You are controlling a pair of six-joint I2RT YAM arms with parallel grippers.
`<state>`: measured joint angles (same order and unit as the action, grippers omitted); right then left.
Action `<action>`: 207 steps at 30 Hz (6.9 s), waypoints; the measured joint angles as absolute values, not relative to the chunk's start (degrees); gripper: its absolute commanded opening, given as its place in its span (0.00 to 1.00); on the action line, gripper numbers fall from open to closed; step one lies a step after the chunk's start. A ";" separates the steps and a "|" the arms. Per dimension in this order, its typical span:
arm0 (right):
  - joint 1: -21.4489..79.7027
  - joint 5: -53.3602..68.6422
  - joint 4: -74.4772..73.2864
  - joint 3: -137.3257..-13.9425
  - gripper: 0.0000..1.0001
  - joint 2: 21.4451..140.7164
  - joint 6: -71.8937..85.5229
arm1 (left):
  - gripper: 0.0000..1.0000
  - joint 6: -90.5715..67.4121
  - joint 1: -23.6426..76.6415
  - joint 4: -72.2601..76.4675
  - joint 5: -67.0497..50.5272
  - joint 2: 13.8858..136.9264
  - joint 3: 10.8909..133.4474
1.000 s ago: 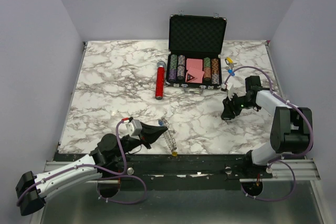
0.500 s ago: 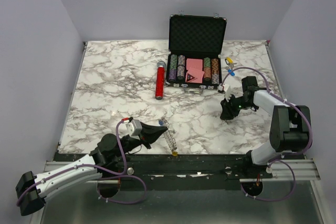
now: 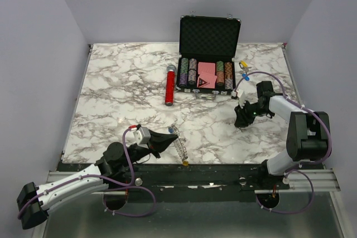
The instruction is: Put the keys on the keyring
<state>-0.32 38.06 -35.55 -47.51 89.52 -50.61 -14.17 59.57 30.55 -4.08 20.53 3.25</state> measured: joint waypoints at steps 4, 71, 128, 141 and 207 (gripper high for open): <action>-0.32 37.93 -35.55 -47.51 0.34 89.78 -50.59 | 0.00 -14.17 59.57 30.55 -4.08 20.51 3.25; 1.41 37.74 -37.52 -49.71 0.15 92.36 -48.99 | 0.00 -14.61 59.57 30.48 -3.64 19.18 3.25; 1.43 49.60 -42.54 -50.68 0.01 82.00 -54.37 | 0.00 -15.11 59.57 28.91 -3.42 16.82 3.25; 3.20 60.47 -55.90 -59.07 0.01 81.76 -69.36 | 0.00 -15.05 59.35 28.58 -3.40 16.49 3.25; 33.19 64.88 -59.90 -72.99 0.01 81.84 -58.39 | 0.00 -10.20 59.31 59.00 -9.91 47.72 6.17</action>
